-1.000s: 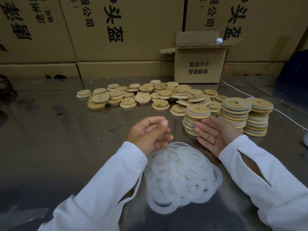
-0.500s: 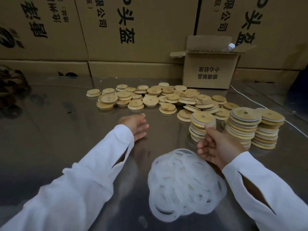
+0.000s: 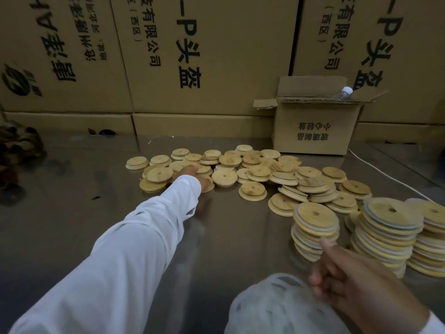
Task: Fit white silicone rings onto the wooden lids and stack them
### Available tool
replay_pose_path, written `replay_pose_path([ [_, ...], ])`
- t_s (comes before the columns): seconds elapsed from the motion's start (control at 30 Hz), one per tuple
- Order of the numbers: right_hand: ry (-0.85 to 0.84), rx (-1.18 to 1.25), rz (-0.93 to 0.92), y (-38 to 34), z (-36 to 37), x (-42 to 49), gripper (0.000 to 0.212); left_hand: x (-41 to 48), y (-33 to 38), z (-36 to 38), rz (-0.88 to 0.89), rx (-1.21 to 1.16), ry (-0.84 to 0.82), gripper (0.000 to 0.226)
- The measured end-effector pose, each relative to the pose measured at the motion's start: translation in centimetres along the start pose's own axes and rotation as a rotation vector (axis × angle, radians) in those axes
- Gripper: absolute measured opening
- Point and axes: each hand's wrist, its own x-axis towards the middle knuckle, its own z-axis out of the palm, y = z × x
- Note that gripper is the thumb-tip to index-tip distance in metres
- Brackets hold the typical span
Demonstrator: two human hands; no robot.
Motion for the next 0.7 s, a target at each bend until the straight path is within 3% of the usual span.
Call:
replay_pose_path([
  [0.07,-0.002,-0.015,-0.004,-0.3,-0.3,-0.1,0.04,0.3,0.2,0.4,0.121,0.193,-0.029,0.05],
  [0.17,-0.003,-0.019,-0.001,-0.5,-0.6,-0.1,0.038,0.4,-0.3,1.5,-0.044,-0.308,-0.043,0.029],
  [0.2,0.002,-0.011,-0.003,-0.6,-0.6,-0.1,0.036,-0.2,-0.1,1.3,-0.033,-0.268,-0.034,0.028],
  [0.27,0.016,0.006,-0.016,-0.6,-0.6,-0.1,0.032,-1.8,0.2,0.2,0.13,0.004,0.073,0.039],
  [0.3,0.021,0.015,-0.025,-0.5,-0.7,0.0,0.032,-3.1,0.5,-0.1,0.198,0.021,0.087,0.048],
  [0.43,0.034,0.036,-0.024,-0.3,-0.5,0.2,0.036,-9.1,2.3,-1.7,0.467,-0.255,-0.136,0.051],
  [0.57,0.032,0.031,-0.044,-0.1,-0.5,0.1,0.036,-16.2,4.3,-2.5,0.628,-0.297,-0.347,0.058],
  [0.7,-0.046,0.001,-0.172,0.1,0.0,-0.4,0.027,-22.2,3.3,-0.7,0.845,-0.144,-0.319,0.06],
])
